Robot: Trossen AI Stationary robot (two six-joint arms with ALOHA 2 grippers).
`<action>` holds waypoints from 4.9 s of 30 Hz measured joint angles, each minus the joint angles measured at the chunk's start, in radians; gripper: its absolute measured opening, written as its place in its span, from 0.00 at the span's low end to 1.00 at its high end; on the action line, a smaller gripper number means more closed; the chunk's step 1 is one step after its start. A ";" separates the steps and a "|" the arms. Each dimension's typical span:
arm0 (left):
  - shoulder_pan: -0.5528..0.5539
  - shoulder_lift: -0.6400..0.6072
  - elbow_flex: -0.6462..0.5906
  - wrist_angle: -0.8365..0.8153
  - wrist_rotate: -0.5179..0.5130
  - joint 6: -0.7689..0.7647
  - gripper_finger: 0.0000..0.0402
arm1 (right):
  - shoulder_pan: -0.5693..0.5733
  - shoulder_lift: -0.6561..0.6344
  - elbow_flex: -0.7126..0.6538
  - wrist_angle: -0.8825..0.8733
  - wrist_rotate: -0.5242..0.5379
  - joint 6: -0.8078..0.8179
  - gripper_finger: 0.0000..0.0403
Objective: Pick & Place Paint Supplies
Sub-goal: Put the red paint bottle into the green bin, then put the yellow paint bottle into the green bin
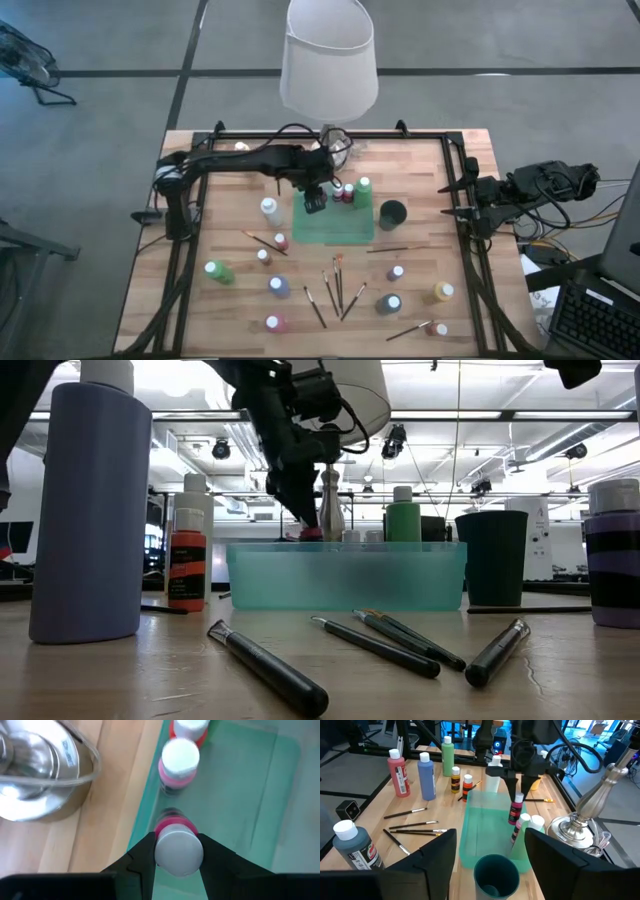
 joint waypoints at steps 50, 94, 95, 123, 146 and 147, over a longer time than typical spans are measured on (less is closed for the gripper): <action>0.006 0.093 0.011 0.138 -0.038 0.100 0.39 | 0.000 0.000 0.000 0.000 0.000 0.000 0.90; -0.097 -0.443 0.060 -0.376 0.102 -0.103 0.44 | 0.000 0.000 0.000 0.000 0.000 0.000 0.90; -0.106 -0.477 0.038 -0.374 0.101 -0.145 0.44 | 0.000 0.000 0.000 0.000 0.000 0.001 0.90; -0.457 -0.772 -0.505 -0.139 0.109 -0.037 0.45 | 0.000 0.000 0.000 0.000 0.000 0.000 0.90; -0.457 -0.514 -0.505 -0.168 0.147 0.104 0.56 | 0.000 0.000 0.000 0.000 0.000 0.000 0.90; -0.457 -0.505 -0.505 -0.169 0.147 0.102 0.56 | 0.000 0.000 0.000 0.000 0.000 0.001 0.90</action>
